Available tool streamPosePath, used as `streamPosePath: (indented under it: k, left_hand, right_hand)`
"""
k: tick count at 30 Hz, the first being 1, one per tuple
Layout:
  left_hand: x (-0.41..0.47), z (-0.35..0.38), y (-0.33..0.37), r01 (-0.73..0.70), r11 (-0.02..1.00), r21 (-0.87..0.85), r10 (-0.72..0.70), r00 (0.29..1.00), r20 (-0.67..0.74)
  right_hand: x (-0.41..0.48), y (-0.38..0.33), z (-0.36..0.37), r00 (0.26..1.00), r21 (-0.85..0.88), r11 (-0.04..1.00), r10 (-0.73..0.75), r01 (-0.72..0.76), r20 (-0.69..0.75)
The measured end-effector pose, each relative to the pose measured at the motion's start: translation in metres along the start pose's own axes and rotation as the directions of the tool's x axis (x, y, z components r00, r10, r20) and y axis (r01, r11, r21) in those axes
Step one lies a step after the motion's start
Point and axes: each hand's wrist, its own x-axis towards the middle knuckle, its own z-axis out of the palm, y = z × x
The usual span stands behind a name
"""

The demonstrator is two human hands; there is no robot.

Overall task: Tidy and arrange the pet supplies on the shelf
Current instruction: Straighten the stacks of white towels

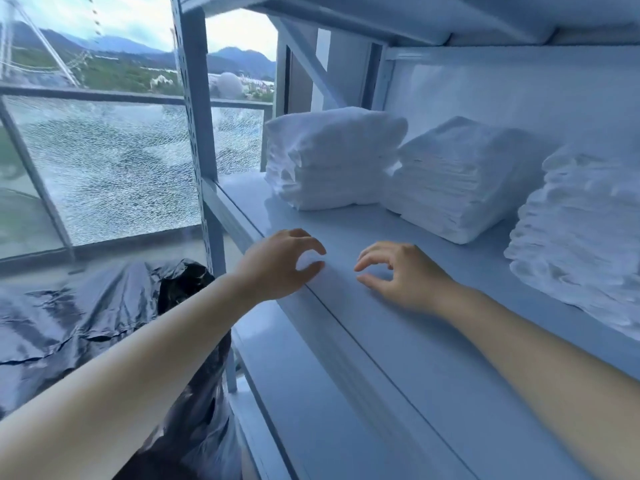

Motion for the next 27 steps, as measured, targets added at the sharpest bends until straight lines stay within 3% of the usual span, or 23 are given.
streamPosePath:
  k: [10,19,27]
  left_hand:
    - [0.052,0.006,-0.051,0.069,0.997,-0.040,-0.077,0.959,-0.274]
    - [0.107,0.007,-0.096,0.010,0.986,0.164,0.041,0.951,-0.307]
    - [0.139,0.024,-0.105,0.004,0.985,0.172,0.039,0.970,-0.242]
  right_hand:
    - [0.077,0.027,0.022,0.980,-0.122,0.992,-0.009,-0.016,-0.200]
    - [0.139,0.047,0.025,0.936,-0.170,0.983,0.008,-0.072,-0.353]
    - [0.170,0.062,0.027,0.950,-0.181,0.978,0.048,-0.108,-0.310]
